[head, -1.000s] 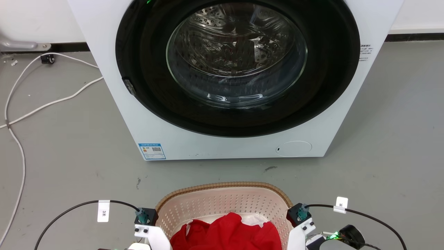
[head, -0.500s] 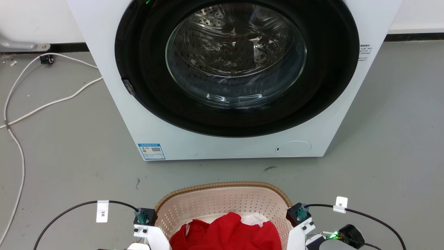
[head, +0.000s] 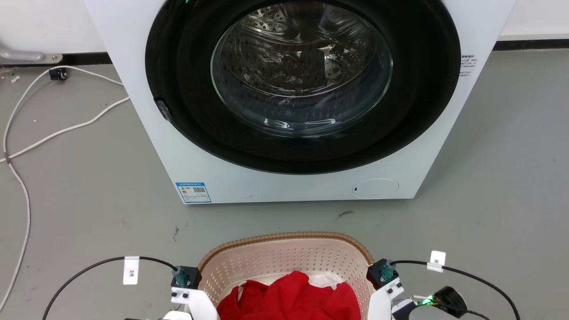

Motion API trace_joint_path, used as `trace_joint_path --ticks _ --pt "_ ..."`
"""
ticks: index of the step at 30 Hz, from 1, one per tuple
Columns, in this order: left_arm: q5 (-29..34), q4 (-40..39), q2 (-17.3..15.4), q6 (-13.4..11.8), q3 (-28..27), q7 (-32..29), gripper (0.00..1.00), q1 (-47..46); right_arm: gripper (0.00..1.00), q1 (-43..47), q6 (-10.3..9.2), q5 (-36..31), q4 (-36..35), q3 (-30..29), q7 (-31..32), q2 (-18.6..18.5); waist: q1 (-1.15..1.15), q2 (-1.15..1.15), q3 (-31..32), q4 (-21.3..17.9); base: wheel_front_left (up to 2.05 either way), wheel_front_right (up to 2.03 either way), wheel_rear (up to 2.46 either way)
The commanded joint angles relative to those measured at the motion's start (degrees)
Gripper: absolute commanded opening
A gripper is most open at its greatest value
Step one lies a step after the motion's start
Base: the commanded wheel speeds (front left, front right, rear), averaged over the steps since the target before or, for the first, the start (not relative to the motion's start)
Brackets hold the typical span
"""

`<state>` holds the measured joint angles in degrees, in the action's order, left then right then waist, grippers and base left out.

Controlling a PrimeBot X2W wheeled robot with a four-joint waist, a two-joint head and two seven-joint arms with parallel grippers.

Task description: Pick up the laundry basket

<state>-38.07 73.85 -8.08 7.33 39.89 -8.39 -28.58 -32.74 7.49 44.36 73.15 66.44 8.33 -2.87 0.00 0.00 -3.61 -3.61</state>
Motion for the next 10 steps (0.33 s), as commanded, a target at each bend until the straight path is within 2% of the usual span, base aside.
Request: trace_joint_path --ticks 1,10 --pt "0.1 -0.1 -0.2 0.1 0.4 0.0 0.00 -0.6 0.00 -0.8 0.00 0.0 0.1 0.5 -0.2 0.0 0.00 0.00 0.0 0.0 0.00 0.00 0.00" --pt "-0.3 -0.1 -0.3 0.1 0.7 0.1 0.00 -0.7 0.00 -1.0 0.00 0.8 0.3 1.3 -0.3 0.0 0.00 0.00 -0.2 -0.1 0.00 0.00 0.00"
